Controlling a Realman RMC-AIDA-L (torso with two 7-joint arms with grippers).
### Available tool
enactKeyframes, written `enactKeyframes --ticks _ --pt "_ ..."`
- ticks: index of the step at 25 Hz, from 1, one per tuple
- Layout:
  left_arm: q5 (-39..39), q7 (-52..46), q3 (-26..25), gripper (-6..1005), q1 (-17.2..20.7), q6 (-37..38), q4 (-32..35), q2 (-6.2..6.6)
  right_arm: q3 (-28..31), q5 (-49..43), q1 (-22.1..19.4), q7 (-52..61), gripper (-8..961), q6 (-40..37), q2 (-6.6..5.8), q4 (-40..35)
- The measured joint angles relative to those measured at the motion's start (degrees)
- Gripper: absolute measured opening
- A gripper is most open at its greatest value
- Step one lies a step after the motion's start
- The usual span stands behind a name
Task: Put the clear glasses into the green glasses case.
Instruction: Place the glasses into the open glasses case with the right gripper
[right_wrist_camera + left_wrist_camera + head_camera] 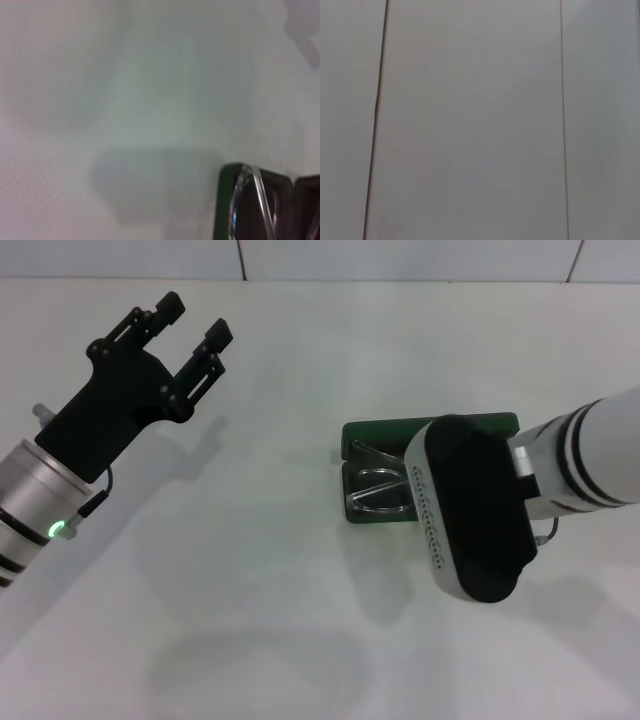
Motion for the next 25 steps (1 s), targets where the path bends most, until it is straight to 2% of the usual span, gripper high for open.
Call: enactKeyframes --ticks 4,13,18,25 --pt "0.00 0.00 0.08 602 -0.17 -0.02 -0.03 0.00 4.24 6.79 -0.30 -2.77 309 -0.87 -0.18 -0.24" --pt "0.00 0.00 0.14 602 -0.25 -0.11 -0.23 0.00 12.54 12.35 -2.24 -3.32 308 1.46 -0.14 2.12" --pt "0.00 -0.03 0.14 602 -0.40 -0.12 -0.04 0.06 13.69 12.39 -2.10 -3.34 308 1.21 -0.17 3.51" --pt "0.59 -0.09 0.15 602 -1.17 -0.22 -0.32 0.08 13.50 12.81 0.66 -3.35 307 1.99 0.05 9.12"
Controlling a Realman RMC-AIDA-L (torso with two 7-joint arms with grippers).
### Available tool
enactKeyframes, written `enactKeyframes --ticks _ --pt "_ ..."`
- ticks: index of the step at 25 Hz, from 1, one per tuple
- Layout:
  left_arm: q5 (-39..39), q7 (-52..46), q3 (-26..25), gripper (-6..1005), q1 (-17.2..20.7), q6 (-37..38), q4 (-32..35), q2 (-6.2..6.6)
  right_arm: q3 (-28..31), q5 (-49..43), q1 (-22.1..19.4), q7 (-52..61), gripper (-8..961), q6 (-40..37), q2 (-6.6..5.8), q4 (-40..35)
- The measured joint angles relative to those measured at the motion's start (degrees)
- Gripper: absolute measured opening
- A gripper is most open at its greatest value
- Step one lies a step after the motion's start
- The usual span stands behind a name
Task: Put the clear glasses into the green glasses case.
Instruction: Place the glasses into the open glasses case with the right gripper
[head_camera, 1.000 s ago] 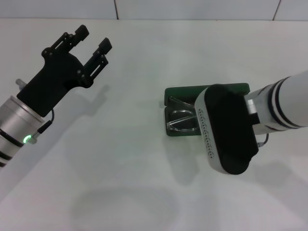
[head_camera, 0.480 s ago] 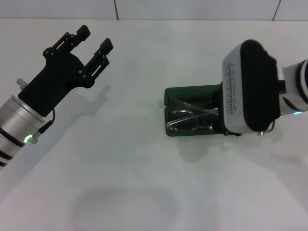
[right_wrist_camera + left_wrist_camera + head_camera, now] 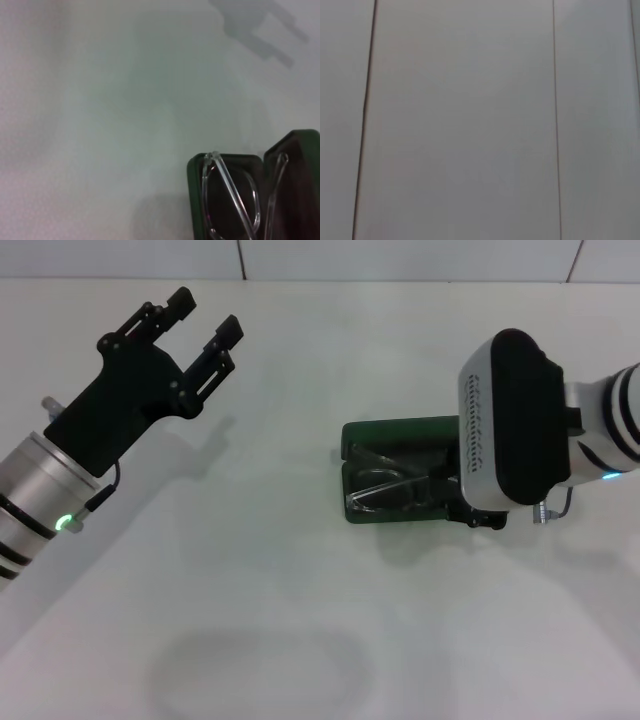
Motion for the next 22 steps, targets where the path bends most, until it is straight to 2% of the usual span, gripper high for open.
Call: enactKeyframes --ticks 10,18,22 --pt "0.12 -0.02 0.00 602 -0.03 -0.06 0.26 -0.08 -1.15 0.71 1.47 -0.05 307 1.43 0.12 3.06" --pt "0.12 0.07 0.00 602 -0.03 -0.07 0.01 -0.09 -0.87 0.93 -1.04 -0.38 308 1.44 -0.18 -2.93" --pt "0.12 0.09 -0.01 602 -0.03 -0.06 0.09 -0.09 -1.74 0.83 -0.34 -0.75 308 2.59 0.00 -1.27"
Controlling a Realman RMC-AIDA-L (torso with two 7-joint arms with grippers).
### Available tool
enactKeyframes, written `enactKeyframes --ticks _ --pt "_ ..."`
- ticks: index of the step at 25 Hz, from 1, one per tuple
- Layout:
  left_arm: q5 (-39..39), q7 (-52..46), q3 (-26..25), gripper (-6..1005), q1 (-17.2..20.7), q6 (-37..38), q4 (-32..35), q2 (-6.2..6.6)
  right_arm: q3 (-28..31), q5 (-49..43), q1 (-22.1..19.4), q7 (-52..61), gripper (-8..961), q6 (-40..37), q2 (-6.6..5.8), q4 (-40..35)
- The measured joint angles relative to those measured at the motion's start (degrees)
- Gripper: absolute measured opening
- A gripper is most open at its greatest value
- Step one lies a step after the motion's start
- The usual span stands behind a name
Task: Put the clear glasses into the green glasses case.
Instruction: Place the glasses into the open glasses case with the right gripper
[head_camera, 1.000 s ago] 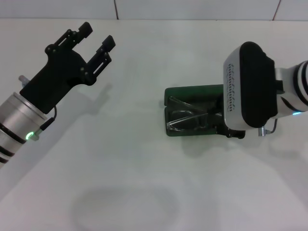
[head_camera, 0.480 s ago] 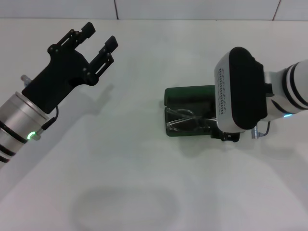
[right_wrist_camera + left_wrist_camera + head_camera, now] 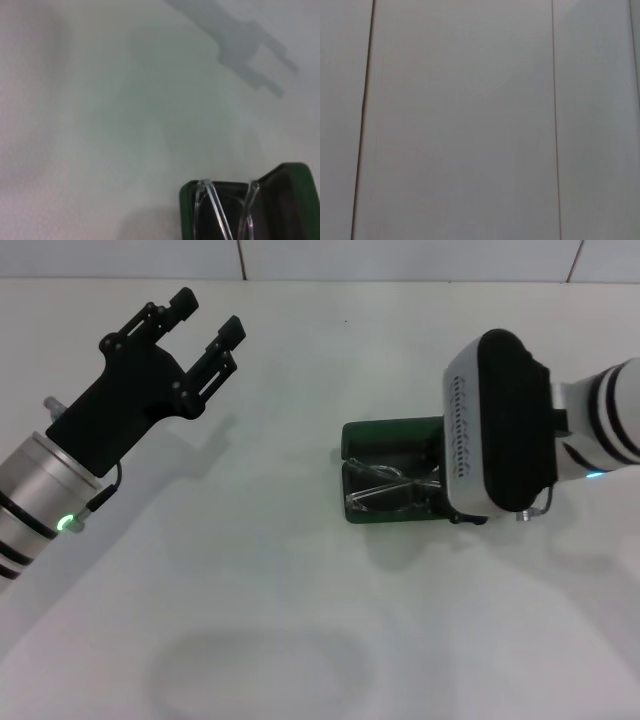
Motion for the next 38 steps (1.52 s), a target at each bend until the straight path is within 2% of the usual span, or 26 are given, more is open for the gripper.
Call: enactKeyframes --ticks 10,16,19,25,29,38 --pt "-0.01 0.00 -0.07 602 0.00 -0.40 0.20 -0.12 -2.02 0.33 3.78 -0.01 309 1.84 0.14 6.34" --pt "-0.13 0.00 -0.25 602 0.00 -0.57 0.05 -0.13 -0.89 1.69 1.19 -0.99 309 1.90 -0.16 0.26" --pt "-0.23 0.00 -0.33 602 -0.11 -0.59 0.18 -0.14 -0.58 5.12 0.86 -3.40 309 1.90 -0.11 -0.13" --pt "-0.36 0.00 -0.26 602 -0.43 -0.61 0.31 -0.29 -1.27 12.21 6.20 -5.86 308 2.26 0.12 8.40" --pt "-0.36 0.00 -0.22 602 -0.60 -0.61 0.07 -0.29 -3.82 13.98 9.16 -6.23 308 6.60 0.12 14.23" --pt "-0.18 -0.04 0.01 602 -0.34 -0.61 0.13 -0.25 -7.02 15.07 10.85 -6.57 309 9.72 0.11 17.08"
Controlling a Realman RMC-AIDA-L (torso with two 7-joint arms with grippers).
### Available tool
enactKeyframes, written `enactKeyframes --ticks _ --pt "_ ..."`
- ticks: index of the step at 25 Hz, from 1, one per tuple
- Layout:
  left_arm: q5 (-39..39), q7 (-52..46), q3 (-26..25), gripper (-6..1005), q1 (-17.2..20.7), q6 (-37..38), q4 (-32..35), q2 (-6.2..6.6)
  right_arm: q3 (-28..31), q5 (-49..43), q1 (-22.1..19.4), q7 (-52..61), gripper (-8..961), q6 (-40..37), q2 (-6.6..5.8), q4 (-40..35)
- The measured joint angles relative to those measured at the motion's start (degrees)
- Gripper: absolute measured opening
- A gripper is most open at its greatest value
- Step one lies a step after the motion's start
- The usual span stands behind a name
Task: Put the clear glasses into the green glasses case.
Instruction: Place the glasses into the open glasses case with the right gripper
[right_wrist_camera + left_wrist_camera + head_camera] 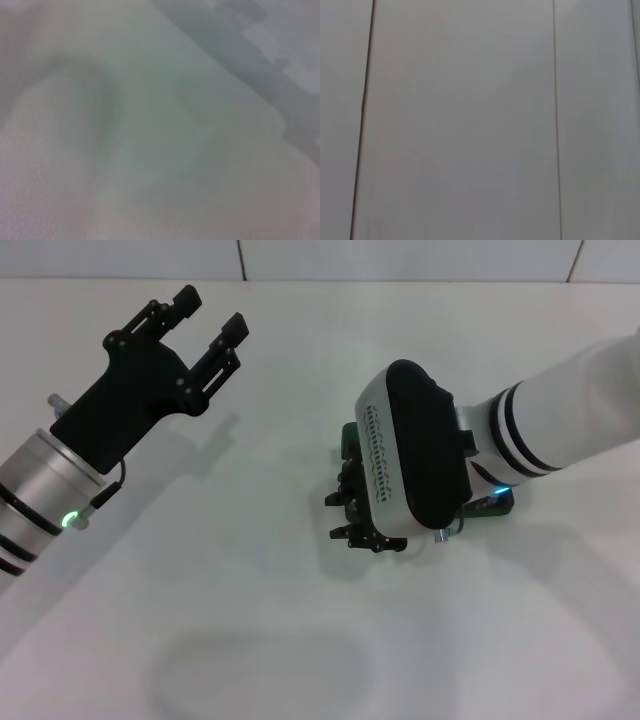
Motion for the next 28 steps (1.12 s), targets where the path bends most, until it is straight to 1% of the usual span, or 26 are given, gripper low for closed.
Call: enactKeyframes --ticks 11,20,23,28 --pt "0.12 0.03 0.00 602 0.30 0.25 -0.15 0.08 -1.40 0.04 0.64 0.42 308 2.29 0.00 2.34" --pt "0.18 -0.04 -0.01 602 0.28 0.33 0.10 0.17 -0.43 -0.87 -0.26 0.55 308 1.81 -0.11 1.60" --pt "0.18 0.01 -0.01 602 0.26 0.34 0.08 0.18 1.21 -0.85 -1.36 0.46 309 0.91 -0.19 -0.06" --pt "0.18 0.04 -0.17 602 0.23 0.27 0.12 0.17 4.92 -0.94 -5.59 -0.46 305 -2.41 -0.50 -6.66"
